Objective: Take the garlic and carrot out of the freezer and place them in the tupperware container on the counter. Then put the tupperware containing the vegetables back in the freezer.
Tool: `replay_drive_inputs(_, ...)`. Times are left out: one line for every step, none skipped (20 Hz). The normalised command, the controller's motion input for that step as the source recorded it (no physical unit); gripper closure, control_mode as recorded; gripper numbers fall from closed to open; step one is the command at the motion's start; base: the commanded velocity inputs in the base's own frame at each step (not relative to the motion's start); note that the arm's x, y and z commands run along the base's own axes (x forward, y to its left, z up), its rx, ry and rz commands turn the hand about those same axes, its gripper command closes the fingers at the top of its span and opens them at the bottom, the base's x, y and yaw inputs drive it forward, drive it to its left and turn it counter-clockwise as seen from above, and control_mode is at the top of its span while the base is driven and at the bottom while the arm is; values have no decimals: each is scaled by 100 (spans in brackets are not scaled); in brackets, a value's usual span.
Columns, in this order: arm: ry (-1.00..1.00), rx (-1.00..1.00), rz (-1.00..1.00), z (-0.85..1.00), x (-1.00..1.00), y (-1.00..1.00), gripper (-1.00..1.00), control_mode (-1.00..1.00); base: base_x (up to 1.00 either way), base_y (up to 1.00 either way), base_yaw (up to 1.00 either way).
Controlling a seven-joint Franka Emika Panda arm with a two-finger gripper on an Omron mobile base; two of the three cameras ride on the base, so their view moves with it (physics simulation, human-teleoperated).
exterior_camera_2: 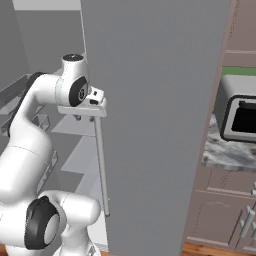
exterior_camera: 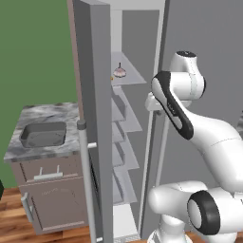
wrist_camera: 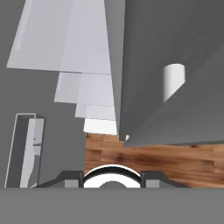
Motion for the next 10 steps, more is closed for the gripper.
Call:
replay_drive_inputs(0,0,0,0,0,0,-100,-100,0,0,0)
replay_drive_inputs(-3,0,0,0,-6,0,-100,-100,0,0,0)
replay_drive_inputs(-7,0,0,0,-21,0,-100,-100,0,0,0)
replay_drive_inputs(-12,0,0,5,-35,0,-100,-100,0,0,0)
replay_drive_inputs(-13,0,0,16,-39,0,-100,-100,0,0,0)
replay_drive_inputs(-10,0,0,18,-39,0,-100,-100,0,0,0)
replay_drive_inputs(-13,0,0,26,-43,0,-100,-100,0,0,0)
replay_drive_inputs(-12,0,0,30,-42,0,-100,-100,0,0,0)
replay_drive_inputs(-10,0,0,33,-42,0,-100,-100,0,0,0)
replay_drive_inputs(-8,0,0,36,-40,0,-100,-100,0,0,0)
